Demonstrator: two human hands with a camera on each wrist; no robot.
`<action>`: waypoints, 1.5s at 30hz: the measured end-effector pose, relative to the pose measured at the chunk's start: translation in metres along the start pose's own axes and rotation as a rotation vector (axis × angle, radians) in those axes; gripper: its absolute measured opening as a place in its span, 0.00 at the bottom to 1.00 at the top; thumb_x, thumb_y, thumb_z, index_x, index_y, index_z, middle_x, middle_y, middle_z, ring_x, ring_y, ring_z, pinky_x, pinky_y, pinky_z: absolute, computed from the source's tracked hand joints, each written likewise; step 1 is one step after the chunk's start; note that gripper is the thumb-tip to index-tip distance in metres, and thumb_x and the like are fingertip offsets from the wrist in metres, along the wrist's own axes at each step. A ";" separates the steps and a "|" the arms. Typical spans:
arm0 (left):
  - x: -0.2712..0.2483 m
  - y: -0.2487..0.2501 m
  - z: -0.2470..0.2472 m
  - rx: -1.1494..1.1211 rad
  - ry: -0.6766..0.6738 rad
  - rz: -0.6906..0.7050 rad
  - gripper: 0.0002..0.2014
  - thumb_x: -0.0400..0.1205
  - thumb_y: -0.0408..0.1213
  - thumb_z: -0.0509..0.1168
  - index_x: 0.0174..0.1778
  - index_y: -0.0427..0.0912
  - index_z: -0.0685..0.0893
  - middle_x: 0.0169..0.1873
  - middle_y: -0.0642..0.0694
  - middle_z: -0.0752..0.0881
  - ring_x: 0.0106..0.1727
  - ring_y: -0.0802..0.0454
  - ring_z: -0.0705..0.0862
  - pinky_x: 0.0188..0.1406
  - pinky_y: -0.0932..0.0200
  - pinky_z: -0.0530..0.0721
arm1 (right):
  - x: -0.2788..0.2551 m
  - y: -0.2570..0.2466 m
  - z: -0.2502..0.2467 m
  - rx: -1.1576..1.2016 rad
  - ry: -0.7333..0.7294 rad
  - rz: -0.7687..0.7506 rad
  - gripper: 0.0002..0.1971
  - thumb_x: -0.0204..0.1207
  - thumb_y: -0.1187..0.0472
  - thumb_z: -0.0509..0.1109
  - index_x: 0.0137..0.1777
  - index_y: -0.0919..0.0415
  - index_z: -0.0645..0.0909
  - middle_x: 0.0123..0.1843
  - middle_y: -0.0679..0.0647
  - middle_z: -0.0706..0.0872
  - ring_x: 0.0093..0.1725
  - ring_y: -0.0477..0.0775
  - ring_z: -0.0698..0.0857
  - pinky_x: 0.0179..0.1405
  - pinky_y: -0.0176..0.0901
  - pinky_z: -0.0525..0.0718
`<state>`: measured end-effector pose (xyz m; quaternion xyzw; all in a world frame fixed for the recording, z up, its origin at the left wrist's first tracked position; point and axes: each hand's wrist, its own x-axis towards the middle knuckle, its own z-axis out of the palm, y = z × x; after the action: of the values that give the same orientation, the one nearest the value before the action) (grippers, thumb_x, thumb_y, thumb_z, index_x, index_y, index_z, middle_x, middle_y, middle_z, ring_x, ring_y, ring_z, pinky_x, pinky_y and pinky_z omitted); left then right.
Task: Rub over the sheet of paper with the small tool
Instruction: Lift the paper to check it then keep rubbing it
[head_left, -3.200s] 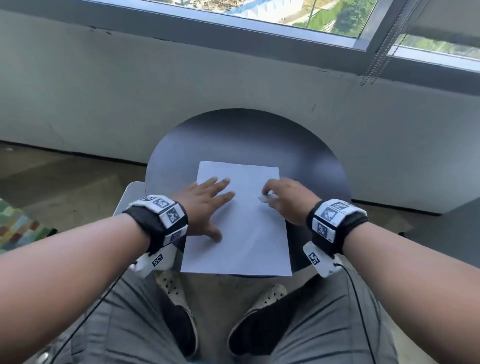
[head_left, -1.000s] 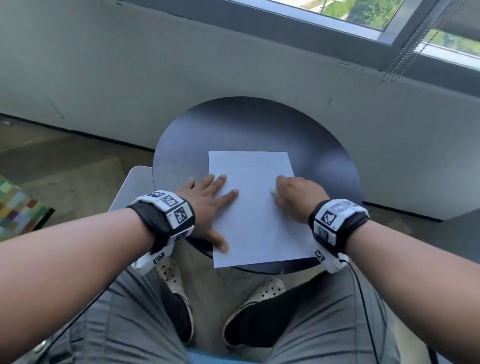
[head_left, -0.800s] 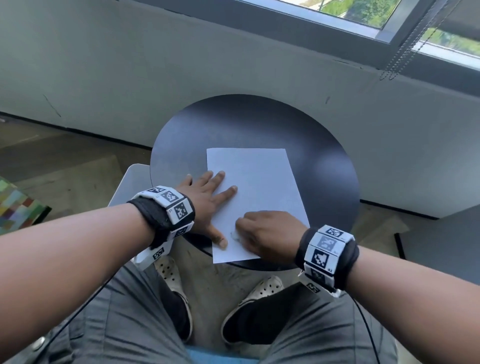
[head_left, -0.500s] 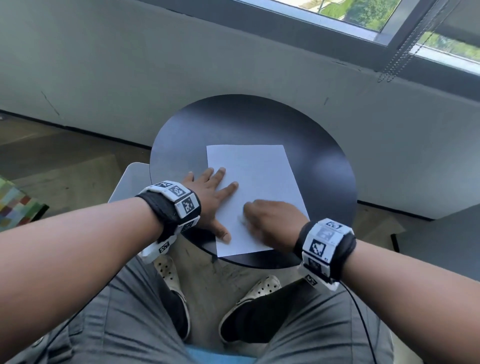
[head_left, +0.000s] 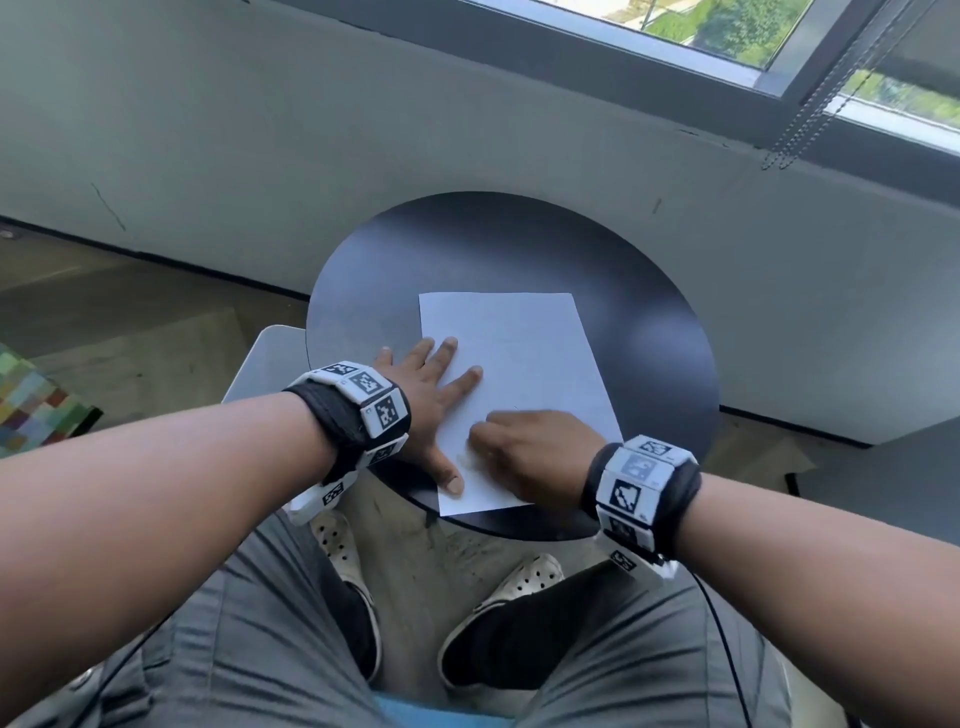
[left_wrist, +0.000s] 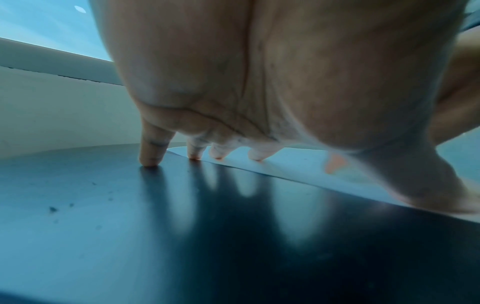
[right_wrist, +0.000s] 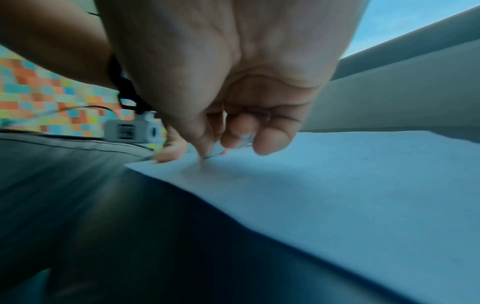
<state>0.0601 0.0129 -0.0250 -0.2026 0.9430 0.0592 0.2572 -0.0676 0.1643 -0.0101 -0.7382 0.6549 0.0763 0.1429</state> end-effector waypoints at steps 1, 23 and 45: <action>0.000 0.000 0.000 0.001 0.004 0.000 0.73 0.51 0.86 0.62 0.82 0.58 0.29 0.83 0.43 0.27 0.85 0.40 0.32 0.80 0.27 0.49 | 0.008 0.009 -0.004 0.002 0.033 0.098 0.12 0.84 0.48 0.54 0.53 0.56 0.72 0.50 0.55 0.81 0.50 0.63 0.82 0.42 0.53 0.80; -0.012 -0.001 0.015 -0.007 0.036 0.016 0.72 0.50 0.89 0.55 0.83 0.57 0.29 0.84 0.45 0.29 0.85 0.40 0.31 0.80 0.27 0.45 | -0.001 -0.018 -0.001 0.046 0.052 0.088 0.13 0.83 0.42 0.49 0.46 0.51 0.63 0.45 0.53 0.79 0.43 0.60 0.80 0.36 0.50 0.75; -0.008 0.009 0.009 -0.049 0.031 -0.035 0.71 0.46 0.90 0.56 0.80 0.66 0.29 0.83 0.46 0.28 0.85 0.40 0.32 0.76 0.21 0.50 | -0.017 -0.012 0.006 0.021 0.054 0.147 0.08 0.82 0.49 0.55 0.49 0.53 0.67 0.47 0.54 0.80 0.46 0.62 0.82 0.35 0.50 0.76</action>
<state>0.0667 0.0260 -0.0283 -0.2262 0.9414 0.0747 0.2386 -0.0576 0.1838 -0.0088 -0.6883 0.7118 0.0597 0.1266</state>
